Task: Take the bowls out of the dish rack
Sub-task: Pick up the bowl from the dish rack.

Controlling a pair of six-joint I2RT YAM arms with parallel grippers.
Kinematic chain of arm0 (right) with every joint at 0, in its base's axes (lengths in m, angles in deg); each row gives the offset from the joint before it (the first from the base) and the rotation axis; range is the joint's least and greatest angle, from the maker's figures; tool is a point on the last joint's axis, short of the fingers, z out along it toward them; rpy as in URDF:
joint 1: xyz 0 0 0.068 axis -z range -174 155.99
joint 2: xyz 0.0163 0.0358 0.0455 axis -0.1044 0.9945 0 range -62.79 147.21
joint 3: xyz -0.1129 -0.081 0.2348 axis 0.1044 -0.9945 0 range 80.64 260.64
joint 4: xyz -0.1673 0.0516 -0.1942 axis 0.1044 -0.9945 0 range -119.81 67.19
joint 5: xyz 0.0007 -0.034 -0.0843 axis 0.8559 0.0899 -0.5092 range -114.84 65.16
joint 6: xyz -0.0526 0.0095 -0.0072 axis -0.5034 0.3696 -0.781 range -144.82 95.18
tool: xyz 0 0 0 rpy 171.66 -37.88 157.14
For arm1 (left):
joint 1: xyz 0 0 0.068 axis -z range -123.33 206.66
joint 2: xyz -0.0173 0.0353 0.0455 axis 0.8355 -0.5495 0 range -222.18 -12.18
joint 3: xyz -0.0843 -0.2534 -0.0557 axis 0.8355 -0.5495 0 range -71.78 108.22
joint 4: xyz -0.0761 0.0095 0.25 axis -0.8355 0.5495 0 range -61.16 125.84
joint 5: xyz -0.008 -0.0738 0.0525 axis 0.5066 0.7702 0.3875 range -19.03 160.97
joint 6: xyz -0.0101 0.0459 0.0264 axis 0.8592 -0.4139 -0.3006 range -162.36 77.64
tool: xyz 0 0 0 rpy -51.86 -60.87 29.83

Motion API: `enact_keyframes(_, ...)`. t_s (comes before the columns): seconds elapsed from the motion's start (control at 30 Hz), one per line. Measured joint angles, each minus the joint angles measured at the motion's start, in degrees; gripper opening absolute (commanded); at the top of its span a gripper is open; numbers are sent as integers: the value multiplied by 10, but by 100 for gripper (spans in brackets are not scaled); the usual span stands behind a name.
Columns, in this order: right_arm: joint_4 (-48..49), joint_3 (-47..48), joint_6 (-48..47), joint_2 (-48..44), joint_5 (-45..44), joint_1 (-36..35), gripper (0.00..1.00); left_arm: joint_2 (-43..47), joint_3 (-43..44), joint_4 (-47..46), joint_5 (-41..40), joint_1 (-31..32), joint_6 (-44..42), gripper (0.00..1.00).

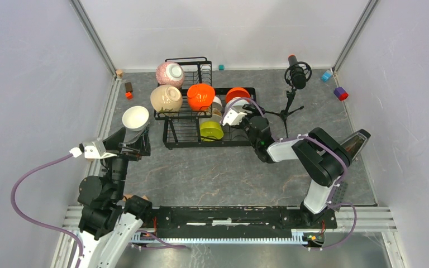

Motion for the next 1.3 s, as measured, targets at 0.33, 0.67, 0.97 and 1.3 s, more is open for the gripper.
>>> enact_keyframes(0.33,60,12,-17,48,-29,3,58,0,0,0,2,0,0,100)
enact_keyframes(0.67,88,19,-20,67,-32,5,41,0,0,0,3,0,0,100)
enact_keyframes(0.97,101,19,-18,71,-34,5,29,0,-1,0,3,3,0,100)
enact_keyframes(1.3,113,19,-18,79,-39,0,25,0,-2,0,3,6,0,100)
